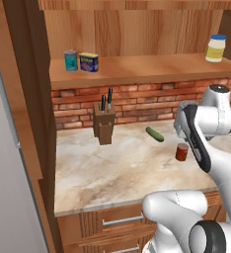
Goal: Pick the cans from the counter and place them in their designated side in the cabinet.
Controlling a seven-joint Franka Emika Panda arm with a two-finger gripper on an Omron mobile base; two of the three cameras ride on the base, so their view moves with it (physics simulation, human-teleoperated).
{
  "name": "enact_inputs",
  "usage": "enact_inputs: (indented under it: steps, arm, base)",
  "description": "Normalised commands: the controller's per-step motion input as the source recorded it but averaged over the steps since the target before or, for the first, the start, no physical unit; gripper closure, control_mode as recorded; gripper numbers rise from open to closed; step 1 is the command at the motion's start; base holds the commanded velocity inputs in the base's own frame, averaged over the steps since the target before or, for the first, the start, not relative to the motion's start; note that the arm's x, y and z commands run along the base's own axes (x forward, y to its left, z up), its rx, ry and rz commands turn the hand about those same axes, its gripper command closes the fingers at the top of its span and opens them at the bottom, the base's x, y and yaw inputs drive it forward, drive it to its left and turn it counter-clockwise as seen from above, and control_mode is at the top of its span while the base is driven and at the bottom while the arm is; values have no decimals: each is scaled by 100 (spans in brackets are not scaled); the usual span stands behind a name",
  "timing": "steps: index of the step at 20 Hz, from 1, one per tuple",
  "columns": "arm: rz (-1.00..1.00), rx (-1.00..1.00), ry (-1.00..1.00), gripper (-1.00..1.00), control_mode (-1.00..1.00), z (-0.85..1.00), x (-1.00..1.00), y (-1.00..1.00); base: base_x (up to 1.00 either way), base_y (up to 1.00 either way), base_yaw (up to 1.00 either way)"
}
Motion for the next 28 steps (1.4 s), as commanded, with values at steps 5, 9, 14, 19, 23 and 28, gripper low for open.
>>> enact_inputs:
  steps: [5, 9, 14, 19, 23, 28]
  arm:
    - [0, 0, -3, -100, -100, -14, 14, -7]
    - [0, 0, -4, -100, -100, -14, 13, -7]
    - [0, 0, -1, -100, -100, -14, 13, -6]
    - [0, 0, 0, -100, -100, -15, 13, -2]
    - [0, 0, 0, -100, -100, -13, 18, 0]
    - [0, 0, 0, -100, -100, -11, 19, -3]
  base:
    - [0, 0, 0]
    - [0, 0, 0]
    - [0, 0, 0]
    - [0, 0, 0]
    - [0, 0, 0]
    - [0, 0, 0]
